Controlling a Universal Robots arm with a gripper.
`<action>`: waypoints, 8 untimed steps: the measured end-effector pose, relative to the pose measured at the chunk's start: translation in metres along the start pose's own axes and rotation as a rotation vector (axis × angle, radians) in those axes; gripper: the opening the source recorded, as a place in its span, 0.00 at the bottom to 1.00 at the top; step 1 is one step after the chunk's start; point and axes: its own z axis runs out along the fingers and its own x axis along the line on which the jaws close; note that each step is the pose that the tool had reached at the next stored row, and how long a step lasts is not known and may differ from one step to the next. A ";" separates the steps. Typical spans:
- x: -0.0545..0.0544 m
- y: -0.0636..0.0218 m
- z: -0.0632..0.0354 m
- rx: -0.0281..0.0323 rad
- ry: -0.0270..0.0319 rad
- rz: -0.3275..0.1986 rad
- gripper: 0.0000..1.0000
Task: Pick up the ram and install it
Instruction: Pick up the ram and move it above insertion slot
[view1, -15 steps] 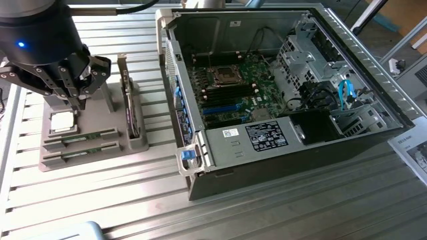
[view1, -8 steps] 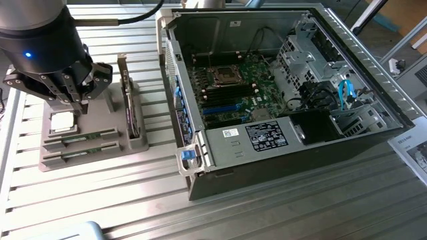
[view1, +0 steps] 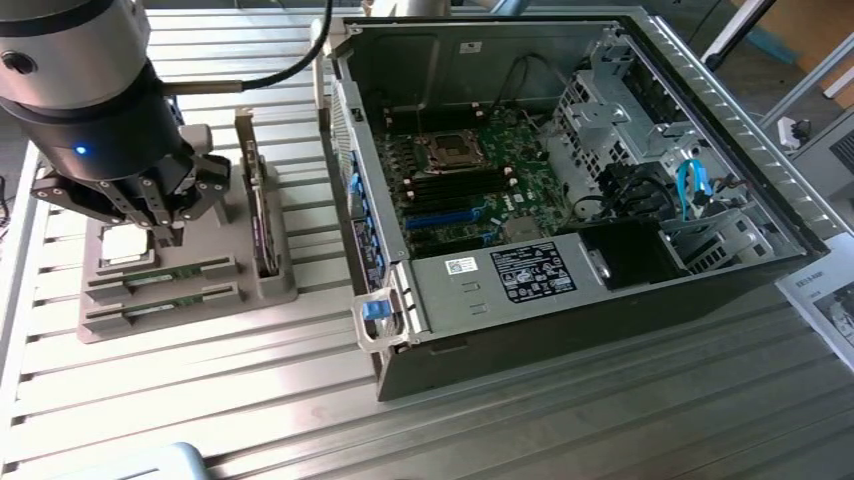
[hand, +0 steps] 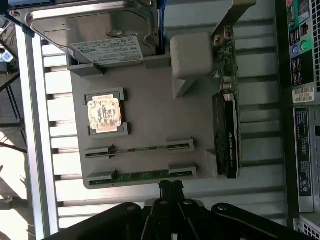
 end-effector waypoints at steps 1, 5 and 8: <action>0.000 0.0000 0.0022 0.0000 0.0000 0.000 0.11; 0.000 -0.0001 0.0107 0.0000 0.0000 0.000 0.11; 0.000 -0.0001 0.0168 -0.0001 -0.0001 0.000 0.11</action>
